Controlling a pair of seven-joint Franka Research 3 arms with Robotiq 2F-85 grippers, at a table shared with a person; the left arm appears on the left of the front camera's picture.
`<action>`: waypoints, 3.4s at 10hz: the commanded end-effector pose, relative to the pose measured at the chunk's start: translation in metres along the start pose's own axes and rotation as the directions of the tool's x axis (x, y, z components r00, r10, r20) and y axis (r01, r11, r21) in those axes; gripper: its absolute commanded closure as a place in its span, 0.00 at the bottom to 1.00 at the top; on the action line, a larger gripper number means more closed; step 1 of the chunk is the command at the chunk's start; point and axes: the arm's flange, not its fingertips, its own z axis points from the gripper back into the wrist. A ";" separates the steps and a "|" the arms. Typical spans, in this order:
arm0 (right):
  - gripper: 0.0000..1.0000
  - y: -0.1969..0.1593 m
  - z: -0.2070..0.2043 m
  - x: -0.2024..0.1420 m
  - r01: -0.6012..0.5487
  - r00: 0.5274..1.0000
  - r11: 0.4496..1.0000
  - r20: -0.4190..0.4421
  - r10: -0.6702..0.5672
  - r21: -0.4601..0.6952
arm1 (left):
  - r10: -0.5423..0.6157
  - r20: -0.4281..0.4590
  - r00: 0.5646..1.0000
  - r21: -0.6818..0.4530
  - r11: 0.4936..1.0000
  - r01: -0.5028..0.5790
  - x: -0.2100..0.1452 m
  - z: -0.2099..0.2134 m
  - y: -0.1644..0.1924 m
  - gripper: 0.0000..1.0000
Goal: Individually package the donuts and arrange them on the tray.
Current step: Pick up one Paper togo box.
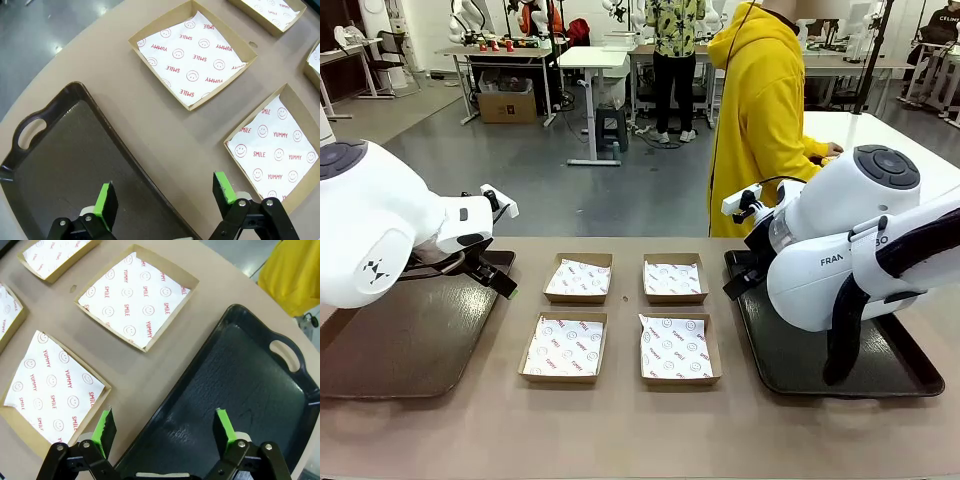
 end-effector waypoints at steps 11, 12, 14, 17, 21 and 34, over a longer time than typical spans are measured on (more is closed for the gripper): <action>0.00 0.076 0.173 -0.102 -0.108 0.976 0.992 -0.181 0.118 0.067 | -0.122 -0.071 0.990 -0.195 0.975 0.106 -0.131 0.145 -0.039 0.00; 0.00 0.077 0.170 -0.111 -0.091 0.976 0.994 -0.195 0.100 0.053 | -0.126 -0.088 0.988 -0.200 0.974 0.106 -0.140 0.155 -0.043 0.00; 0.00 0.058 0.189 -0.018 -0.104 0.974 0.991 -0.194 0.118 0.082 | -0.127 -0.103 0.987 -0.174 0.979 0.108 -0.013 0.159 -0.012 0.00; 0.00 0.058 0.189 -0.018 -0.104 0.974 0.991 -0.194 0.118 0.082 | -0.127 -0.103 0.987 -0.174 0.979 0.108 -0.013 0.159 -0.012 0.00; 0.00 0.012 0.193 -0.068 0.299 0.932 0.763 -0.003 -0.363 0.573 | 0.333 0.018 0.943 -0.651 0.720 -0.242 -0.038 0.171 0.048 0.00; 0.00 -0.097 0.144 -0.270 0.510 0.679 0.177 -0.267 -0.684 0.842 | 0.727 -0.306 0.615 -0.808 0.144 -0.571 -0.200 0.130 0.182 0.00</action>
